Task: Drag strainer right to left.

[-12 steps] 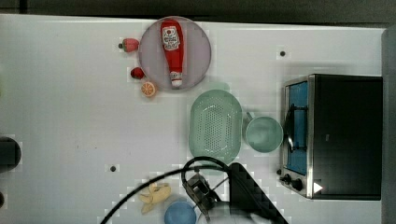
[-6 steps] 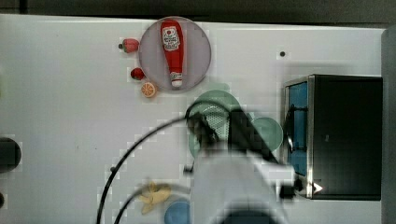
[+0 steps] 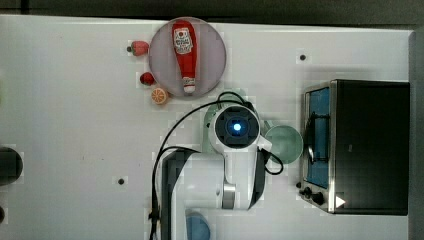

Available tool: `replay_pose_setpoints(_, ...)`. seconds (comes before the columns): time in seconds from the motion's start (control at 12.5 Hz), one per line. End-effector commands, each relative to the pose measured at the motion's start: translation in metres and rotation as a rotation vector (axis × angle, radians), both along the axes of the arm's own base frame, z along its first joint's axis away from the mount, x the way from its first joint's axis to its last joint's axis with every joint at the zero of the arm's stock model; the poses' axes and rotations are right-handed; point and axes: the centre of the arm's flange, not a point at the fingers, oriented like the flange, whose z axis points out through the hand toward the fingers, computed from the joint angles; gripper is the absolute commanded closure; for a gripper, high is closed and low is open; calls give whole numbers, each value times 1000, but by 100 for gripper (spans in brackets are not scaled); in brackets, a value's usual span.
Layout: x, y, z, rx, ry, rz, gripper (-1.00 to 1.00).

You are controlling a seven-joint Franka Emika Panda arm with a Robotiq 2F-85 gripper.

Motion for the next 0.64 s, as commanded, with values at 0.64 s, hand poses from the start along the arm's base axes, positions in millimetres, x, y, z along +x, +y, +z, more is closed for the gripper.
replay_pose_setpoints(0.64, -1, 19, -122, -13, -33, -209, -100)
